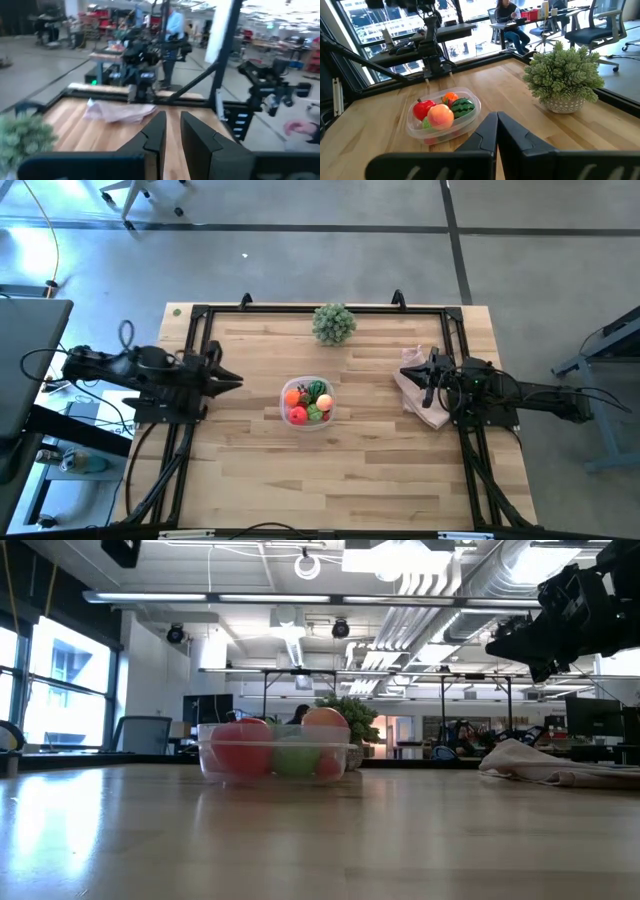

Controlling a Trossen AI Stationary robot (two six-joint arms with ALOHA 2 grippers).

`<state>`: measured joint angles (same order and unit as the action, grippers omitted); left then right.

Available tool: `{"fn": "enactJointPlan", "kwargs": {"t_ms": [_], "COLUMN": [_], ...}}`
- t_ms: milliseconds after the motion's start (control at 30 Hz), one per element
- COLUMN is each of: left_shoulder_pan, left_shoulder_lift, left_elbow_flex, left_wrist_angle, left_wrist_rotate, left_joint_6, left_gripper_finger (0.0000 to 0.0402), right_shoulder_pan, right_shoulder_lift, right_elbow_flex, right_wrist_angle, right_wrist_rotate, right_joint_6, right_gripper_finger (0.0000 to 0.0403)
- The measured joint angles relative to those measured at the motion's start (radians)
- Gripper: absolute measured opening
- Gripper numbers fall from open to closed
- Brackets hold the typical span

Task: Pick and placing Produce into tupperware
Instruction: Return to Home Position

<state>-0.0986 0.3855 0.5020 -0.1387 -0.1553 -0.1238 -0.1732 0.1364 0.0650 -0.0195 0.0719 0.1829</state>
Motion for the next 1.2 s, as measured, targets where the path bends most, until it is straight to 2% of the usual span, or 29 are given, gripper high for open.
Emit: {"fn": "enactJointPlan", "kwargs": {"t_ms": [167,333,567,867,1100,1200], "left_shoulder_pan": [0.0,0.0,0.0,0.0,0.0,0.0], "left_shoulder_lift": [-0.091,-0.241,-0.356,-0.364,-0.364,-0.364], "left_elbow_flex": [0.097,0.085,-0.06,-0.327,-0.412,-0.424], "left_wrist_angle": [-0.199,-0.239,-0.139,0.07,0.09,0.075], "left_wrist_rotate": [-0.031,-0.042,0.05,0.092,0.1,0.054], "left_joint_6": [0.024,0.04,0.042,0.024,0.045,0.071], "left_gripper_finger": [0.0046,0.0046,0.0046,0.0046,0.0046,0.0046], "right_shoulder_pan": [0.0,0.0,0.0,0.0,0.0,0.0], "right_shoulder_lift": [0.0,0.0,0.0,0.0,0.0,0.0], "right_elbow_flex": [0.0,0.0,0.0,0.0,0.0,0.0], "right_wrist_angle": [0.0,0.0,-0.01,-0.029,-0.03,-0.029], "right_wrist_rotate": [0.0,0.0,0.0,0.0,0.0,0.0], "right_joint_6": [0.0,0.0,0.0,0.0,0.0,0.0], "right_gripper_finger": [0.0,0.0,0.0,0.0,0.0,0.0]}}
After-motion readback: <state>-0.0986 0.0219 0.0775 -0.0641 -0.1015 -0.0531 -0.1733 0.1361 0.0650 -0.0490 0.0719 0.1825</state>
